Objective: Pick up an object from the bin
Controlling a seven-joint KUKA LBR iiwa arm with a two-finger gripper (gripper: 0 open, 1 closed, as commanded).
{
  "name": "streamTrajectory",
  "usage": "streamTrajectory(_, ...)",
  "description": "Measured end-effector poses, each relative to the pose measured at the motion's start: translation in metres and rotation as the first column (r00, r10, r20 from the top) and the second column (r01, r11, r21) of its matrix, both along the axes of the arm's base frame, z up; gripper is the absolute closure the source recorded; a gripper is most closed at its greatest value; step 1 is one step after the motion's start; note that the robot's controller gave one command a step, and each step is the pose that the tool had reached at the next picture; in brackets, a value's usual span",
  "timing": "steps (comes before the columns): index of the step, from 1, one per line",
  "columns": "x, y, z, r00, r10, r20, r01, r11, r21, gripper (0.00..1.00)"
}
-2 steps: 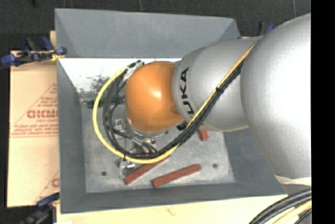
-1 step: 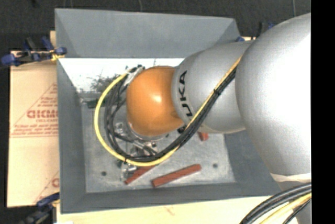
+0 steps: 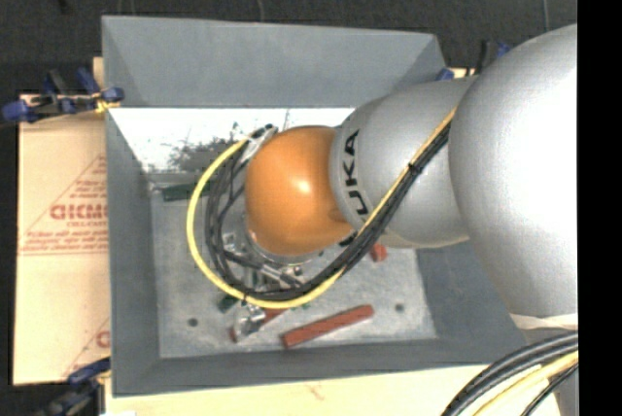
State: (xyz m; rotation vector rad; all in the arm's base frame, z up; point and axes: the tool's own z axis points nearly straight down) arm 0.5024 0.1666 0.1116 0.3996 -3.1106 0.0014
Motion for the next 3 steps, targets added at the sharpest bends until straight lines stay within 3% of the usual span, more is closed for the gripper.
streamTrajectory(1, -0.005, -0.032, -0.034, 0.976, 0.219, 0.003, -0.219, 0.976, 0.003, 1.00)
streamTrajectory(2, -0.005, -0.032, -0.034, 0.976, 0.218, 0.003, -0.218, 0.976, 0.003, 1.00)
streamTrajectory(3, -0.018, -0.037, 0.152, 0.972, 0.234, 0.016, -0.234, 0.972, 0.002, 1.00)
